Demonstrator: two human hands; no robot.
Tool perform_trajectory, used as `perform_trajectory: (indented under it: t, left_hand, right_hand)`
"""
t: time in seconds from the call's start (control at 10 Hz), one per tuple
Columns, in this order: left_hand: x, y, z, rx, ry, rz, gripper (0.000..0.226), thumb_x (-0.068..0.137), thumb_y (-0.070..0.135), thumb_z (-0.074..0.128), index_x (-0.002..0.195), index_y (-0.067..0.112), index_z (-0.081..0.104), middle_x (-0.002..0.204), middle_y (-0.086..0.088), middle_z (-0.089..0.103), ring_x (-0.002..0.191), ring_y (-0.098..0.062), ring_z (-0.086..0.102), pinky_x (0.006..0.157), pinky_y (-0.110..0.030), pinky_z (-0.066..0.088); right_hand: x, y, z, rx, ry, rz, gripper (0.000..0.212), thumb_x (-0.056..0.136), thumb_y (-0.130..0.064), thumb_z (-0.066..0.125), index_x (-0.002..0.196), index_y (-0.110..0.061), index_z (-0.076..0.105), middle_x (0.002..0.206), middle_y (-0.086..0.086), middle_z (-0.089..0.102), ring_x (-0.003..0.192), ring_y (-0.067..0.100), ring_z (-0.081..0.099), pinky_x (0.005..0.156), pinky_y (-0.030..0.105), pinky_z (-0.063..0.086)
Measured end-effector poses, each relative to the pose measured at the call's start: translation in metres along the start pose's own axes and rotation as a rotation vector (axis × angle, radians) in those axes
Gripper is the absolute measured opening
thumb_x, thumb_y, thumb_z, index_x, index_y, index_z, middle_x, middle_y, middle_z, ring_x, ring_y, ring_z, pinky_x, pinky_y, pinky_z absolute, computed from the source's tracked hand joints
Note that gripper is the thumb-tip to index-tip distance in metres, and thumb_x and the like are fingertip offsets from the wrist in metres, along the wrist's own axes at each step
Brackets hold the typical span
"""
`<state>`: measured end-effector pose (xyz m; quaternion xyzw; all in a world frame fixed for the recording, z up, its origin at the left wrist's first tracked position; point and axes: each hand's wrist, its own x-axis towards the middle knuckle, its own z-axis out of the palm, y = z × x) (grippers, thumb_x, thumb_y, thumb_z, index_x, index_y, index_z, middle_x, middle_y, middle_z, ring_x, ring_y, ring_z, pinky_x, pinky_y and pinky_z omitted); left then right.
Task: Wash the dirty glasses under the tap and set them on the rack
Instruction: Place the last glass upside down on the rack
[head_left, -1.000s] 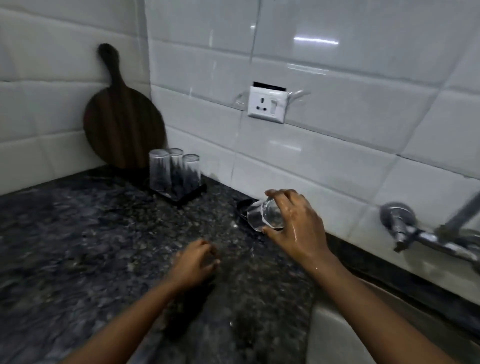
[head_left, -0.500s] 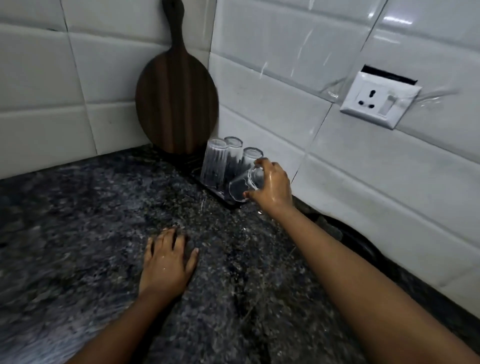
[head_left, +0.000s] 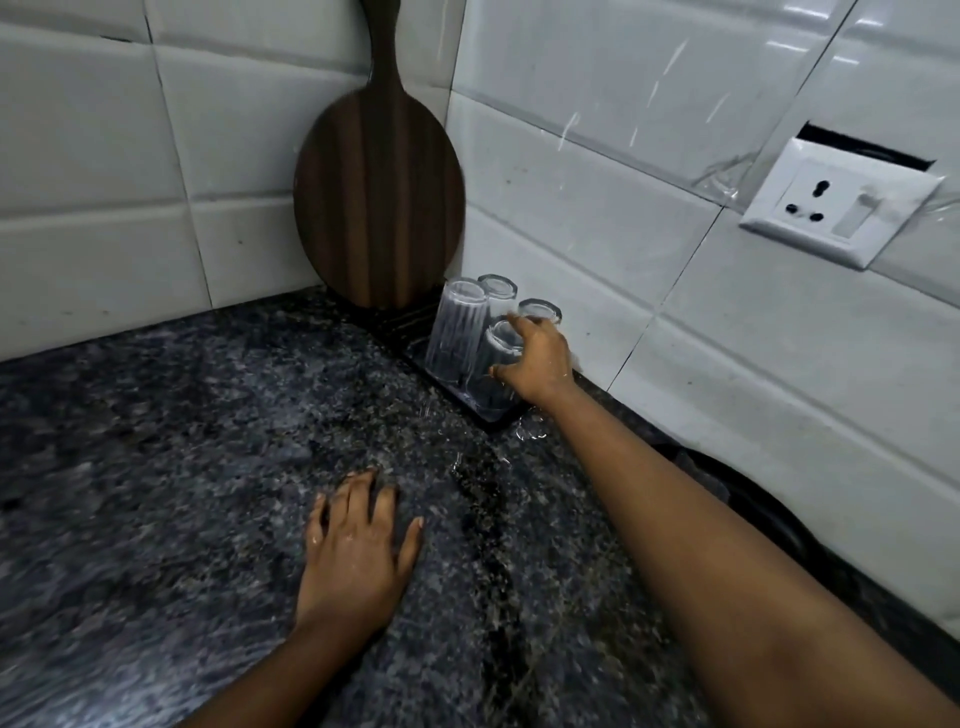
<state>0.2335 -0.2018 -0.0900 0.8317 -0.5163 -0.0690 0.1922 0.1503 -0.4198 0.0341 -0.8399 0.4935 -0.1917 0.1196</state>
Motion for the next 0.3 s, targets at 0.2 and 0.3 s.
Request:
perform_trajectory:
  t: [0.2, 0.3]
  left_hand:
    - [-0.001, 0.003, -0.004, -0.007, -0.026, 0.001, 0.084, 0.076, 0.067, -0.007, 0.135, 0.024, 0.037, 0.151, -0.003, 0.026, 0.143, -0.022, 0.016, 0.118, -0.046, 0.010]
    - [-0.002, 0.005, -0.006, 0.003, -0.032, -0.015, 0.075, 0.084, 0.067, 0.003, 0.134, 0.023, 0.038, 0.151, -0.005, 0.027, 0.143, -0.022, 0.015, 0.119, -0.044, 0.009]
  right_hand:
    - [-0.020, -0.011, 0.004, 0.063, 0.004, 0.069, 0.066, 0.075, -0.021, 0.074, 0.132, -0.010, 0.043, 0.134, 0.018, 0.037, 0.120, 0.035, 0.045, 0.101, 0.034, 0.037]
    - [-0.053, -0.012, 0.000, 0.168, 0.020, 0.090, 0.059, 0.078, -0.024, 0.071, 0.127, -0.004, 0.045, 0.129, 0.016, 0.050, 0.119, 0.031, 0.048, 0.096, 0.035, 0.040]
